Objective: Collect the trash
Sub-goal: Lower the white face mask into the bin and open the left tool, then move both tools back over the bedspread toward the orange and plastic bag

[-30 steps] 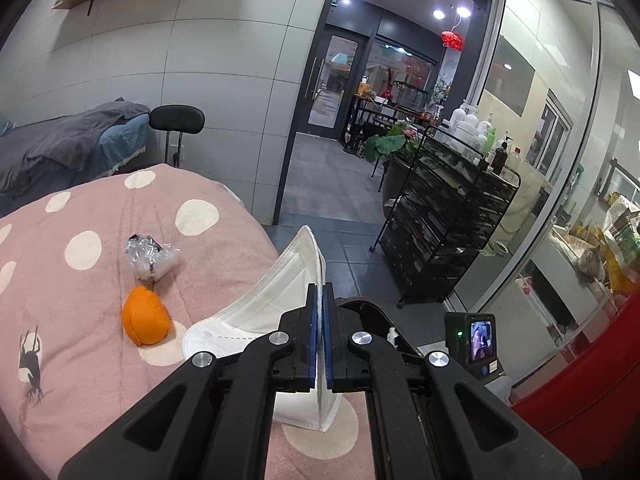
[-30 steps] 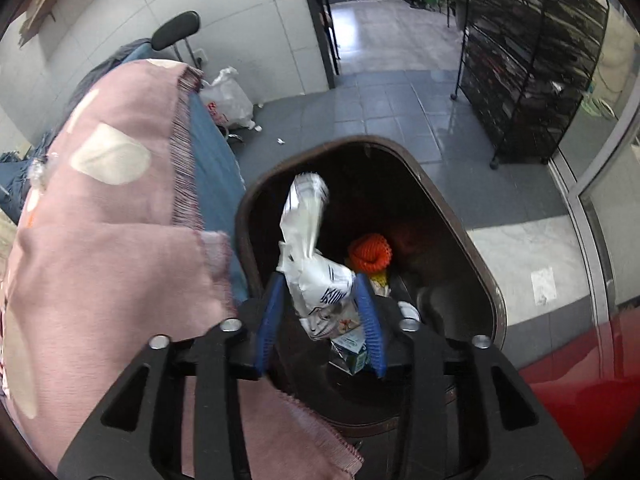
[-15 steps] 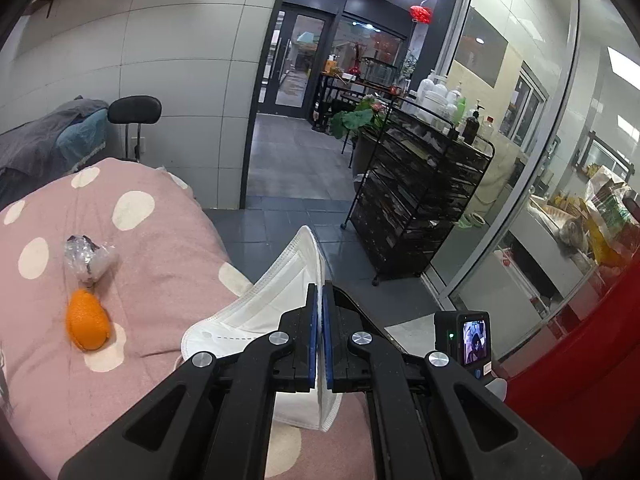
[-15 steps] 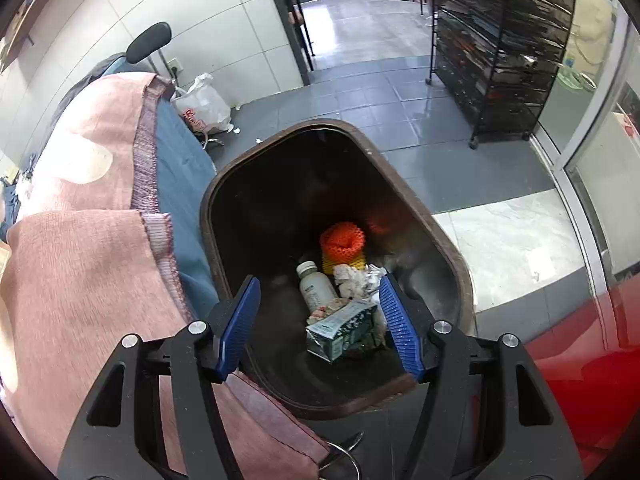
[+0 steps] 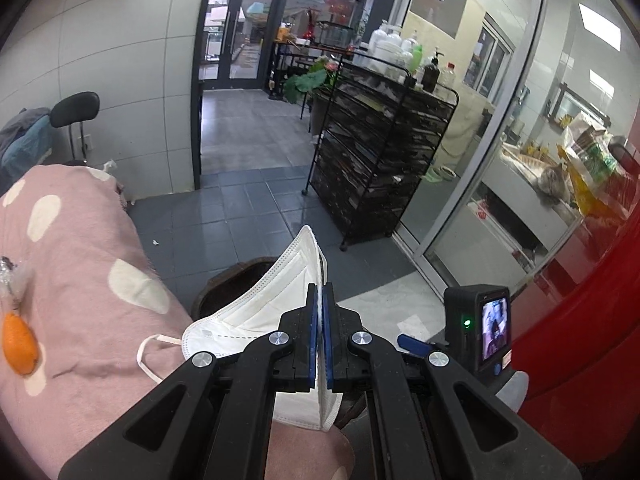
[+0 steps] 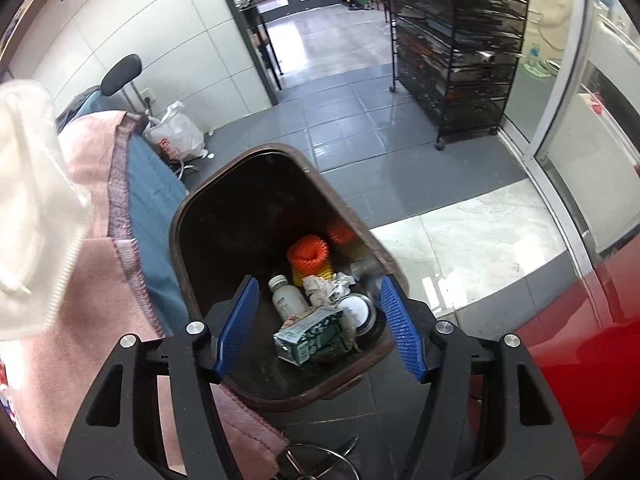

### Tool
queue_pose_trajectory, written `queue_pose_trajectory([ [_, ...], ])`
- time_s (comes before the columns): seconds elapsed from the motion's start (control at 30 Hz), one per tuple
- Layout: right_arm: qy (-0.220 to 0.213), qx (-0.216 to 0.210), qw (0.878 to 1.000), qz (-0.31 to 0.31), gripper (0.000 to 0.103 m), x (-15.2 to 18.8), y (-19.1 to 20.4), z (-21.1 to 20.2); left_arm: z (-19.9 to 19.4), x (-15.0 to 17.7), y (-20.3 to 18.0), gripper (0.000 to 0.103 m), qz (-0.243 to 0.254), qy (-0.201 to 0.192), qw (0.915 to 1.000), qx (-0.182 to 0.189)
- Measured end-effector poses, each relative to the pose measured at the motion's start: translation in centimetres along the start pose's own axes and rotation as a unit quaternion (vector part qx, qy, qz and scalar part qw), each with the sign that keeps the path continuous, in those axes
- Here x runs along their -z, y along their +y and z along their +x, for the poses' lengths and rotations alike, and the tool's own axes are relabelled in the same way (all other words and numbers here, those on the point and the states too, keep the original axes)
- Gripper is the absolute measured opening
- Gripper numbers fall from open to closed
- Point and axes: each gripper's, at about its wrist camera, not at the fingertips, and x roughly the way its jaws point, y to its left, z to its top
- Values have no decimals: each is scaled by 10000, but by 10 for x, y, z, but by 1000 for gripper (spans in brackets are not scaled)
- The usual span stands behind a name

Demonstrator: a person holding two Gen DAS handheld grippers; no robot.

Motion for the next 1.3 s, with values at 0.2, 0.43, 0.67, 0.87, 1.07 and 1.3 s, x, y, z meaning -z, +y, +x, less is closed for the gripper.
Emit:
queue_pose_trajectory([
  [0.2,45,116,9997,198,65,2,-16,2,30,3,-10,3,173,330,9993,-5],
  [0.43,31,142,9996,250,65,0,-22,2,54,7,-9,5,227,566,9981,-42],
  [0.67,-59,223,9992,312,75,-1,-22,-1,45,10,-3,85,-23,314,9995,-75],
  [0.87,-91,228,9990,367,77,-3,-23,-4,30,16,-5,94,93,176,9995,-257],
  [1.07,-100,133,9996,213,77,-4,-11,-6,6,23,-4,97,186,-34,9991,-366],
  [1.3,-110,-51,9999,-35,78,-3,14,-12,-20,31,14,97,-117,-252,9981,-547],
])
